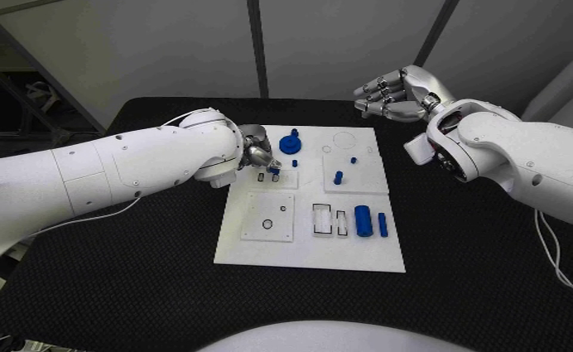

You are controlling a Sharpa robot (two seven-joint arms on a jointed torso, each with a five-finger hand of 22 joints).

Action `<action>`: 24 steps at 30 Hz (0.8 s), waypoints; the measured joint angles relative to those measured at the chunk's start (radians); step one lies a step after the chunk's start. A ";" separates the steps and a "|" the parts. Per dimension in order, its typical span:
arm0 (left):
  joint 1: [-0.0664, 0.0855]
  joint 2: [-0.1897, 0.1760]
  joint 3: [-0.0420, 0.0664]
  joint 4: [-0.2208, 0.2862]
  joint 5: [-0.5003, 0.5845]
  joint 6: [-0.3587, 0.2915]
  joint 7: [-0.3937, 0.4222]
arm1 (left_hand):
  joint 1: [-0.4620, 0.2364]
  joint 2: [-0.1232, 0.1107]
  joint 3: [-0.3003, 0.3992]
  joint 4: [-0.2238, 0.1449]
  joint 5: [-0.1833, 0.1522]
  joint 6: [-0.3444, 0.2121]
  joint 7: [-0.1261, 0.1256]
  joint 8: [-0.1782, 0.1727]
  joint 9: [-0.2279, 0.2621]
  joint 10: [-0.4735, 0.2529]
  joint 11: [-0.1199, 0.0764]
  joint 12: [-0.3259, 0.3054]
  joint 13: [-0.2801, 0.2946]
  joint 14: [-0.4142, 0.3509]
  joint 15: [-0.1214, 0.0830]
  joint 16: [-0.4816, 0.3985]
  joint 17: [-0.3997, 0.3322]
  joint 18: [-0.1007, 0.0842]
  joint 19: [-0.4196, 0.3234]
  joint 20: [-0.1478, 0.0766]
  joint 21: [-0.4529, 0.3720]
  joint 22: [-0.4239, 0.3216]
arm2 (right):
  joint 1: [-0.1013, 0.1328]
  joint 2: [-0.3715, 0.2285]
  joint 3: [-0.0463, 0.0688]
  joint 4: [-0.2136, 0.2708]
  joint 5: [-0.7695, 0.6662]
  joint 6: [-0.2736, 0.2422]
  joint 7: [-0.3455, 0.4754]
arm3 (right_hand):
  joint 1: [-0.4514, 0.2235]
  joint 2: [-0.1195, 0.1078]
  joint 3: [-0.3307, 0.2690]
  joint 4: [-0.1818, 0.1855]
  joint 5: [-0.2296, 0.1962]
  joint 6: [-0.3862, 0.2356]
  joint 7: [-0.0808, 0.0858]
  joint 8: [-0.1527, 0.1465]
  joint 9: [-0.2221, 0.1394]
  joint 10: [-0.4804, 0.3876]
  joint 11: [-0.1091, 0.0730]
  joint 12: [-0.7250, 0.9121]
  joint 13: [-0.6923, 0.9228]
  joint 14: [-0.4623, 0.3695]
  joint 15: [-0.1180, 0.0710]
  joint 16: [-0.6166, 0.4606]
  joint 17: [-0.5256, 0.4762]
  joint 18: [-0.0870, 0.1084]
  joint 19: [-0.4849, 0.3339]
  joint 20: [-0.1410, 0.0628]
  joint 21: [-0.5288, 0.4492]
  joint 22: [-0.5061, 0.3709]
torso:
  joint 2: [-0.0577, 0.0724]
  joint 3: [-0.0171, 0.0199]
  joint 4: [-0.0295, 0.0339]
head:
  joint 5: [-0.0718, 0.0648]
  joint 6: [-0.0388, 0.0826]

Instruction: Assemble the parts on the task board

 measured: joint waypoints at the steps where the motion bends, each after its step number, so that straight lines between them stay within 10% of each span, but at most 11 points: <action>1: 0.000 0.000 0.000 -0.001 -0.003 0.004 0.000 | 0.000 0.000 -0.002 -0.002 0.000 -0.002 -0.002 0.004 0.000 0.000 0.000 0.000 0.001 0.000 0.000 0.000 0.000 0.000 0.000 0.000 0.000 0.001 | 0.000 0.000 0.000 0.000 0.000 0.000 0.000 | 0.000 0.000 0.002 0.002 0.000 0.000 0.000 0.000 0.000 0.000 0.000 0.000 -0.001 0.000 0.000 0.000 0.000 0.000 0.000 0.000 0.000 -0.001 | 0.000 0.0000 0.0000 | 0.000 0.000; 24: 0.000 0.044 -0.008 -0.048 -0.056 0.058 -0.005 | -0.030 0.004 0.013 -0.055 -0.005 -0.007 -0.007 0.023 0.012 0.011 -0.004 0.017 0.015 -0.004 -0.004 0.000 0.000 0.000 0.004 -0.004 0.008 0.014 | 0.000 0.005 0.000 0.000 0.000 0.006 -0.001 | -0.004 -0.004 0.002 0.002 0.000 0.000 0.000 0.000 0.000 0.000 0.000 0.000 -0.001 0.000 0.000 0.000 0.000 0.000 0.000 0.000 0.000 0.000 | 0.000 0.0008 0.0007 | 0.000 -0.003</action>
